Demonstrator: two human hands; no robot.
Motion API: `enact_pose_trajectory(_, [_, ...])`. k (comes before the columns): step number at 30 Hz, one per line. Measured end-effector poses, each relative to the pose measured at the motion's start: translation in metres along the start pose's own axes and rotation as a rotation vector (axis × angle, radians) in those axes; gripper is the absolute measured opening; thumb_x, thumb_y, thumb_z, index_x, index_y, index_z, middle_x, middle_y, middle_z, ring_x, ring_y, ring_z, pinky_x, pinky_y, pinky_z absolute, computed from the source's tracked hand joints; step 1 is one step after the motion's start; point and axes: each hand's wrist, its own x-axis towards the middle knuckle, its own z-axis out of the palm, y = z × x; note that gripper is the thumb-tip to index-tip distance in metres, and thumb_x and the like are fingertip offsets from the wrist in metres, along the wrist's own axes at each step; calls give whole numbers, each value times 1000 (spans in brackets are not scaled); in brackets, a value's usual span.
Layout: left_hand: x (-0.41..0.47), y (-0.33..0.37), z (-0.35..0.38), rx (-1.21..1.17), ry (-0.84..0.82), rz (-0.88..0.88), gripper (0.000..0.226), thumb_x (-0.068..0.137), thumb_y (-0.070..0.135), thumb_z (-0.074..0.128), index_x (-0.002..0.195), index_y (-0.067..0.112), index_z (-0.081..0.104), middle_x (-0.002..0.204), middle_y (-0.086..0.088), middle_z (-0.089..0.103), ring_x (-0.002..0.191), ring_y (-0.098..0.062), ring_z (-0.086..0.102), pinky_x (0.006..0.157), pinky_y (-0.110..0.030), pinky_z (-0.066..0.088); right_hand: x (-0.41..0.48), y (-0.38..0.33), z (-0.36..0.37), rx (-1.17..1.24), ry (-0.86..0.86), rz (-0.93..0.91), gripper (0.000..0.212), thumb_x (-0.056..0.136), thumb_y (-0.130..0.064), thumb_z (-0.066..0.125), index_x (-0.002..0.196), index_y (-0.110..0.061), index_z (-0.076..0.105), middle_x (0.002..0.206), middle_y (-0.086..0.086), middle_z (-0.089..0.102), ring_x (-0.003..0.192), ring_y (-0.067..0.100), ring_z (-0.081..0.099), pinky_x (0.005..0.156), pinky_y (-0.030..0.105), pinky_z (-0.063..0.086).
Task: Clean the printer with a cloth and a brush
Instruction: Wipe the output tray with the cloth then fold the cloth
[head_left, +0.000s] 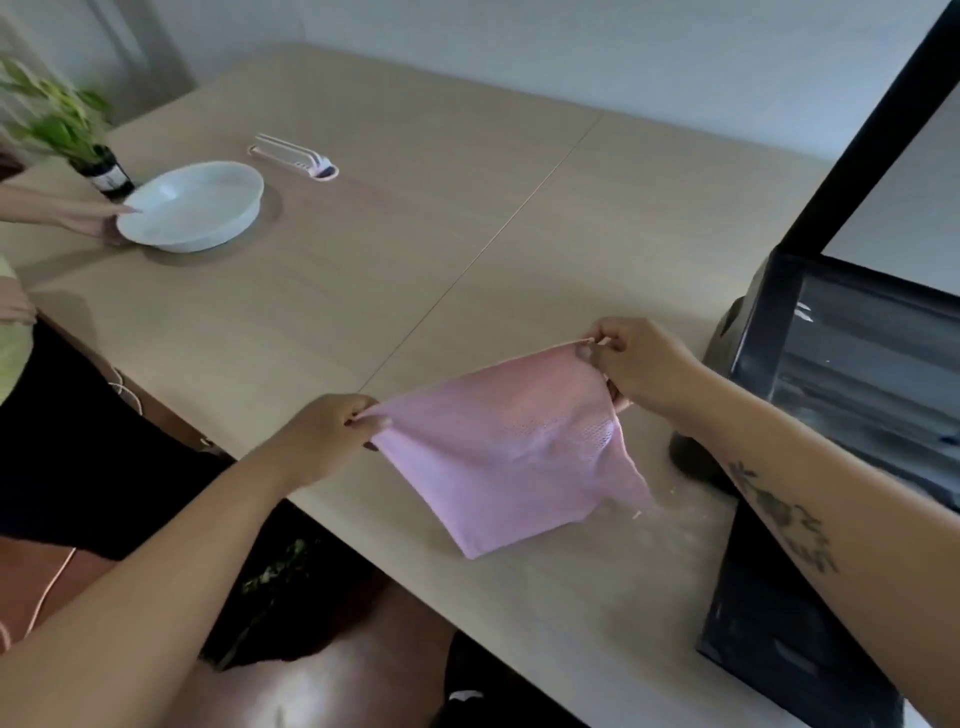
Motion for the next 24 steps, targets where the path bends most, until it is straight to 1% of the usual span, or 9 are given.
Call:
enact_pose_trajectory(4, [11, -13, -14, -20, 81, 45, 21, 96, 27, 52, 86, 26, 70, 70, 7, 61, 63, -12, 50, 59, -26, 36, 14, 4, 17, -219, 65, -106, 17, 91, -17, 54, 84, -21, 68, 83, 3, 65, 71, 21, 59, 64, 32, 48])
enact_pose_trajectory(8, [4, -46, 18, 27, 75, 126, 26, 95, 19, 55, 109, 34, 71, 98, 23, 69, 92, 10, 62, 79, -13, 47, 4, 41, 44, -303, 45, -216, 21, 89, -10, 52, 89, -22, 70, 96, 6, 61, 85, 26, 59, 76, 39, 50])
enact_pose_trajectory(10, [3, -67, 46, 129, 29, 178, 27, 91, 24, 54, 112, 29, 70, 108, 15, 70, 101, -8, 66, 84, -30, 52, -2, 70, 62, -468, -87, -229, 24, 92, -15, 49, 103, -20, 70, 106, 5, 59, 98, 25, 55, 83, 36, 46])
enact_pose_trajectory(12, [4, -83, 72, 271, 4, 194, 32, 85, 41, 51, 105, 25, 70, 113, 6, 68, 104, -29, 64, 83, -40, 53, -11, 101, 80, -635, -350, -124, 25, 93, -25, 49, 110, -25, 68, 116, 1, 55, 110, 24, 50, 88, 33, 43])
enact_pose_trajectory(14, [5, -88, 91, 394, 29, 153, 33, 86, 41, 56, 109, 22, 70, 126, -1, 62, 114, -32, 54, 91, -41, 49, -21, 122, 95, -685, -488, 0, 21, 87, -44, 53, 101, -34, 65, 120, -8, 50, 115, 19, 45, 91, 34, 41])
enact_pose_trajectory(16, [10, -84, 103, 432, 100, 190, 37, 87, 43, 54, 115, 22, 67, 132, -2, 56, 118, -29, 48, 94, -42, 46, -22, 126, 104, -531, -340, 66, 13, 86, -46, 54, 86, -34, 54, 106, -8, 51, 101, 17, 49, 79, 31, 41])
enact_pose_trajectory(19, [24, -80, 113, 407, 119, 225, 43, 90, 50, 42, 116, 27, 67, 136, -2, 55, 124, -30, 47, 100, -46, 43, -7, 119, 113, -265, -18, 254, 23, 84, -37, 61, 99, -23, 49, 91, -4, 55, 80, 18, 54, 64, 31, 45])
enact_pose_trajectory(22, [34, -79, 127, 435, 52, 177, 53, 83, 56, 44, 130, 32, 54, 144, -3, 49, 132, -34, 44, 104, -50, 40, 6, 121, 123, -159, 0, 452, 39, 76, -47, 66, 98, -23, 46, 88, -4, 57, 80, 24, 60, 70, 38, 53])
enact_pose_trajectory(24, [32, -77, 135, 487, 29, 151, 61, 81, 59, 43, 135, 34, 49, 148, -1, 45, 135, -34, 41, 103, -50, 40, 10, 123, 131, -202, -19, 491, 28, 77, -43, 64, 85, -22, 46, 75, -4, 54, 73, 25, 56, 65, 33, 47])
